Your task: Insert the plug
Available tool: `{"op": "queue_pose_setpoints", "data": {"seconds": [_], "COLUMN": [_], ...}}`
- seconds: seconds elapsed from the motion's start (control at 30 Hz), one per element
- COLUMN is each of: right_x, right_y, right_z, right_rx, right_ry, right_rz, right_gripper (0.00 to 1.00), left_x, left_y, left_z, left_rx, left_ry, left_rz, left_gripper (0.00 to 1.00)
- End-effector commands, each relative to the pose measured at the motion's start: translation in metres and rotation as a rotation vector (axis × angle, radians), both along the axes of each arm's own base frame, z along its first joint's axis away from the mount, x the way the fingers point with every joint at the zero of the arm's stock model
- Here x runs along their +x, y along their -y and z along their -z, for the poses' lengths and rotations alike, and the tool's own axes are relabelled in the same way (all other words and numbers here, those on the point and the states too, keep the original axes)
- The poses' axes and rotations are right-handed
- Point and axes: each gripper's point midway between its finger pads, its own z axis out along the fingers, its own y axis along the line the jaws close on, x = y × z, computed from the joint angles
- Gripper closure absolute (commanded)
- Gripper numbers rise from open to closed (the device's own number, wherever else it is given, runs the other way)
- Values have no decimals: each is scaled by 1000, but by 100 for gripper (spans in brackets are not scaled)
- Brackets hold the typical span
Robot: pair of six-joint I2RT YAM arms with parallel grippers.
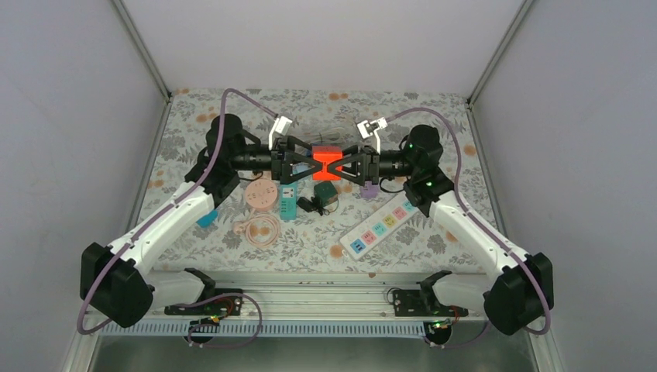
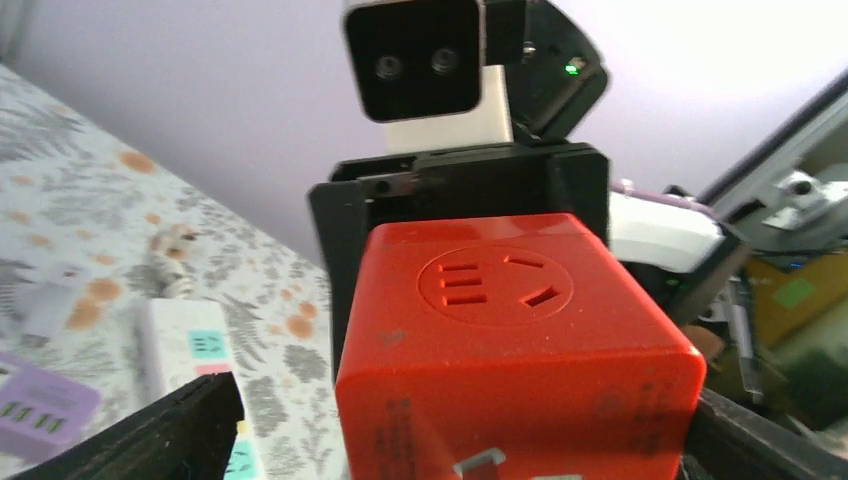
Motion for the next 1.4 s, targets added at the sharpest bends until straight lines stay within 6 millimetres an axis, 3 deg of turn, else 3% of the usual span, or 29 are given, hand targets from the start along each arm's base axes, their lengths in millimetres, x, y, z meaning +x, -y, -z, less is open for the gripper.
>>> {"op": "queue_pose_setpoints", "data": {"seconds": [0.0, 0.1, 0.2, 0.27, 0.37, 0.57, 0.73, 0.9, 1.13, 1.37], "right_x": [8, 43, 80, 101, 115, 111, 96, 82, 68, 69], "right_y": [2, 10, 30, 52, 87, 148, 185, 200, 219, 238], "right_z": [-10, 16, 62, 93, 129, 174, 184, 191, 219, 231], "right_rx": [-6, -93, -273, -410, -577, -819, -958, -1033, -1126, -1164], "right_ry": [25, -83, -219, -283, -375, -567, -705, -830, -1022, -1112], "right_rz": [82, 247, 480, 671, 881, 1175, 1318, 1343, 1336, 1367], "right_gripper": [75, 85, 83, 83, 82, 79, 77, 77, 79, 80], "left_x": [35, 62, 78, 71, 61, 46, 41, 42, 23, 26], "left_y": [-10, -31, -67, -91, -117, -169, -180, -182, -190, -197], "left_z": [2, 4, -1, -16, -28, -35, -25, -12, -29, -23], "left_rx": [48, 109, 155, 142, 149, 215, 252, 281, 163, 193], "left_ry": [65, 95, 145, 211, 285, 372, 399, 364, 410, 387], "left_rz": [-224, -443, -706, -818, -931, -1153, -1193, -1200, -1218, -1257], "left_gripper": [0, 0, 0, 0, 0, 0, 0, 0, 0, 0]}}
